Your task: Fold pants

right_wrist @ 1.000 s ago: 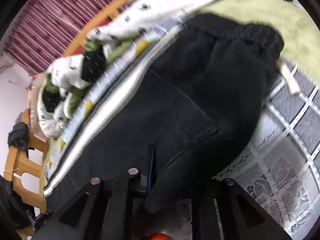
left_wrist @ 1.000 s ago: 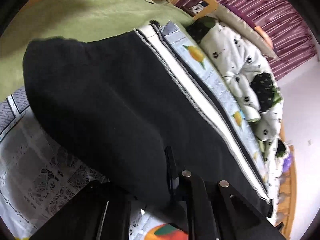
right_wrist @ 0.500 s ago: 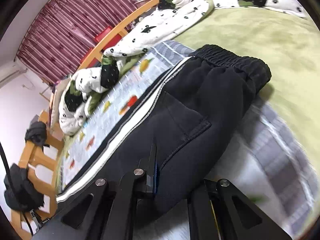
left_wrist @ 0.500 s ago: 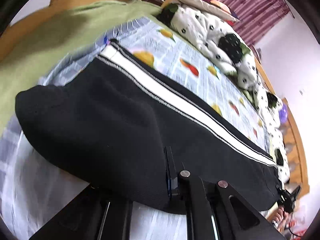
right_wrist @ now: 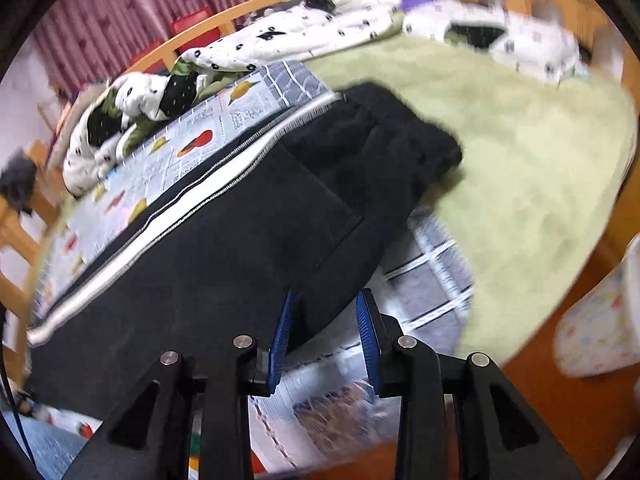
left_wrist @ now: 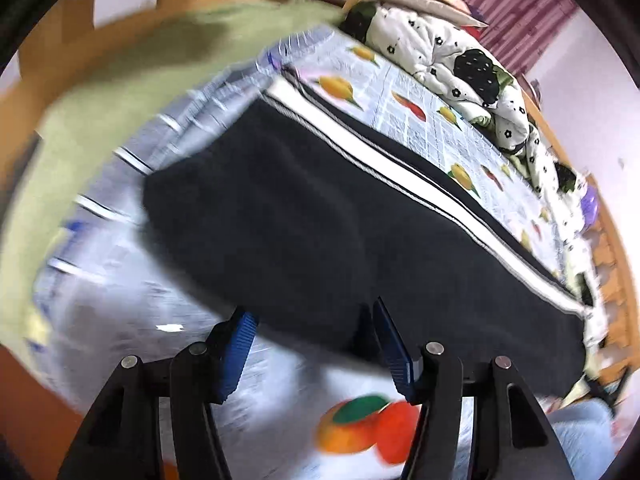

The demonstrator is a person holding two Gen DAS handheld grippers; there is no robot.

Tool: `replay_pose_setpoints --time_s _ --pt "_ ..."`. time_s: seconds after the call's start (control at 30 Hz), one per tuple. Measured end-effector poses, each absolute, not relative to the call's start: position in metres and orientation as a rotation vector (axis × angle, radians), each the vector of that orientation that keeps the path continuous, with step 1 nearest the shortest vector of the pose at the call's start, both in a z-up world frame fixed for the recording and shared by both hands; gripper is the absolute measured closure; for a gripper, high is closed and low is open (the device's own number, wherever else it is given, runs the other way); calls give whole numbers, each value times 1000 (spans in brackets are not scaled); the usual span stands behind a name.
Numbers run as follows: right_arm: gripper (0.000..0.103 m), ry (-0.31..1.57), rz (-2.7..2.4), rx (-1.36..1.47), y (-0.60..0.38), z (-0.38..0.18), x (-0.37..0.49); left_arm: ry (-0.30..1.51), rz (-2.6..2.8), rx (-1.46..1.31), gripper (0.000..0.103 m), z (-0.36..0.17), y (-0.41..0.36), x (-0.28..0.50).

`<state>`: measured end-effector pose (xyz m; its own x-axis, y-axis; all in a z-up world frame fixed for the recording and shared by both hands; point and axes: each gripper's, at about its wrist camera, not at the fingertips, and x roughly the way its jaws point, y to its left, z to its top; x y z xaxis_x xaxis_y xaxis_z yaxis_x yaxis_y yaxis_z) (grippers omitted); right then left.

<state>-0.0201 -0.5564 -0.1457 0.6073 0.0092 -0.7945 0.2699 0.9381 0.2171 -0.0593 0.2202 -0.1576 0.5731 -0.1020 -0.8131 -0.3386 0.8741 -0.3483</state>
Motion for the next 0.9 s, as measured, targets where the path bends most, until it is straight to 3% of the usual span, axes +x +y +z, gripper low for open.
replay_pose_setpoints --time_s 0.1,0.23,0.37,0.5,0.63,0.9 --pt "70 868 -117 235 -540 -112 -20 917 161 -475 46 -131 227 -71" --pt "57 805 -51 160 -503 -66 7 861 137 -423 46 -82 227 -56" --pt "55 740 61 120 -446 -23 51 835 109 -351 38 -29 211 -11" --pt "50 713 156 135 -389 2 100 831 67 -333 37 -6 187 41" --pt "49 741 241 115 -335 -12 139 813 92 -310 37 -15 166 80" --pt "55 937 356 -134 -287 -126 182 895 225 -118 37 -90 196 113"
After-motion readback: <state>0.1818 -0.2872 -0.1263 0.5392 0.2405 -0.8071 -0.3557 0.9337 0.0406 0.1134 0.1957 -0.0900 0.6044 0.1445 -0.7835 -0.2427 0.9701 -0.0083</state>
